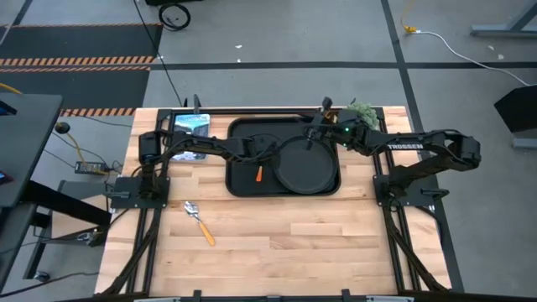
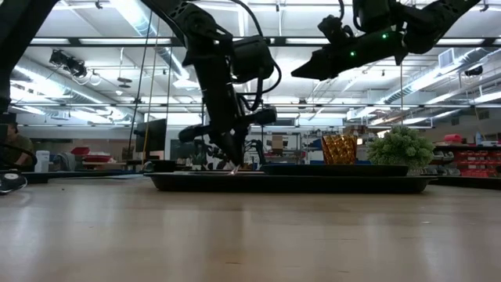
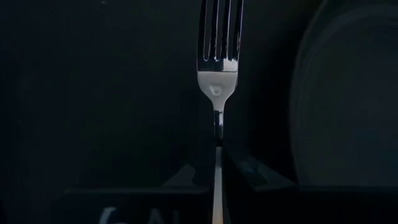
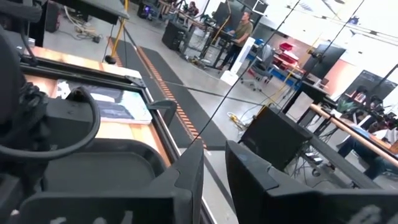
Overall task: Pick and place plate/cup/fork/spoon on tray
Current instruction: Put the orange fork on the black tray to the left side of the black plate, then put the yellow spoon on the black tray to the left side of the orange fork
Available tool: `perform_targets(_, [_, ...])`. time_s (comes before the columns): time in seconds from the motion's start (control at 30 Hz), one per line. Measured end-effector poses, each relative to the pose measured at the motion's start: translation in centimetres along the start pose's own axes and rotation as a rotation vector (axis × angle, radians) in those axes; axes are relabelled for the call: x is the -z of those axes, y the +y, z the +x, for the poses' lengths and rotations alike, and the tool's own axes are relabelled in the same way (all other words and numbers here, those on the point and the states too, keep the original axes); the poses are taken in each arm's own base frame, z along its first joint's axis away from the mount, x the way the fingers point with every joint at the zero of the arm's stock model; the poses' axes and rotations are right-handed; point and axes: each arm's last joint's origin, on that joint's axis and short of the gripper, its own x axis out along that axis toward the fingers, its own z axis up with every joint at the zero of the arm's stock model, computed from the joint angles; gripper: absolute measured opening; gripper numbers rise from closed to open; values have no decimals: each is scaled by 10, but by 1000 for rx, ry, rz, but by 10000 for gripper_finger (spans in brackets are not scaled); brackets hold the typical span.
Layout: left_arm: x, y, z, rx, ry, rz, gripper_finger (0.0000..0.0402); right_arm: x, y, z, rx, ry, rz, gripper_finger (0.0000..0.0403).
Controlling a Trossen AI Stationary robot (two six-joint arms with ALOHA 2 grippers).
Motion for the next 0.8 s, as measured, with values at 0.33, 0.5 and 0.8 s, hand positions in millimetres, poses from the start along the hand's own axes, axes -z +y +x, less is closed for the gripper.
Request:
perform_targets(0.33, [8,12,8,-35,13,-91,23,-2,4,-1,-35,-17,-2,74])
perform_targets(0.5, [8,10,8,-21,7,-93,48,-2,4,-1,-38,-18,-1,74])
perform_targets(0.8, [7,11,5,-24,16,-20,101,-2,5,0,-56,-24,0,74])
